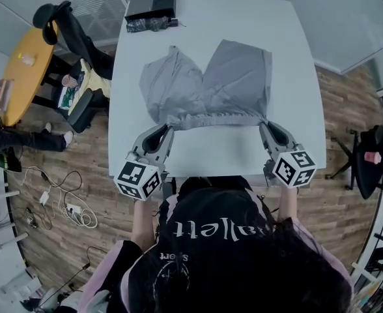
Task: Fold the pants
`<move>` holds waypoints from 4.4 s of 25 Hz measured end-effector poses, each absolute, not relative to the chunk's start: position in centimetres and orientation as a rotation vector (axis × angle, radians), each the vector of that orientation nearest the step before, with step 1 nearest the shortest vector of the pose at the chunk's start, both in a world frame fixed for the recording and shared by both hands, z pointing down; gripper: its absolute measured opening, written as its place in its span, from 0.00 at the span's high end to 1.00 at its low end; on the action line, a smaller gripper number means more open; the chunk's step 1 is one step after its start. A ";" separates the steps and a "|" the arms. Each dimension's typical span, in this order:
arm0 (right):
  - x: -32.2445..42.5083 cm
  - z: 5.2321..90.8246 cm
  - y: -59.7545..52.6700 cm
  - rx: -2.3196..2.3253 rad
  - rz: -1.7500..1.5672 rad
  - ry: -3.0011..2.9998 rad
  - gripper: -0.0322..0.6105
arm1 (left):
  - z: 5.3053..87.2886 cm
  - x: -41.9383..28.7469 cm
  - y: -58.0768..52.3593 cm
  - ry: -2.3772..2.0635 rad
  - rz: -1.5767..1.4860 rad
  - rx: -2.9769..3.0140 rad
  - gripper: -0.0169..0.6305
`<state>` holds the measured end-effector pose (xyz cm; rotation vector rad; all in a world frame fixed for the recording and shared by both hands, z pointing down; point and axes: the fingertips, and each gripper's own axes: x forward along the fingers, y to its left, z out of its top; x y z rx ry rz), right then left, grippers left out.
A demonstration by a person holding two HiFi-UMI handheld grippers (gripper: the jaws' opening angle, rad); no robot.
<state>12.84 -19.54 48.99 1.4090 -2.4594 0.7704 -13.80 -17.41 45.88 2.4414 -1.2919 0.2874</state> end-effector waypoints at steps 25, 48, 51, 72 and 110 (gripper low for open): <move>12.3 41.2 -21.5 1.389 0.692 -2.656 0.88 | 40.0 -17.2 -20.4 -1.451 0.192 2.547 0.90; 11.2 55.8 -39.9 1.217 0.776 -2.370 0.88 | 53.8 -18.5 -34.1 -1.343 0.661 2.425 0.90; 11.2 59.3 -40.0 1.180 0.813 -2.284 0.88 | 56.9 -18.3 -33.8 -1.307 0.727 2.353 0.90; 12.0 65.6 -33.4 1.189 0.926 -2.154 0.69 | 63.2 -19.3 -28.4 -1.349 0.557 2.052 0.83; -1.8 46.3 -15.1 1.157 0.832 -2.677 0.74 | 48.1 -13.8 -11.8 -1.104 0.269 2.510 0.83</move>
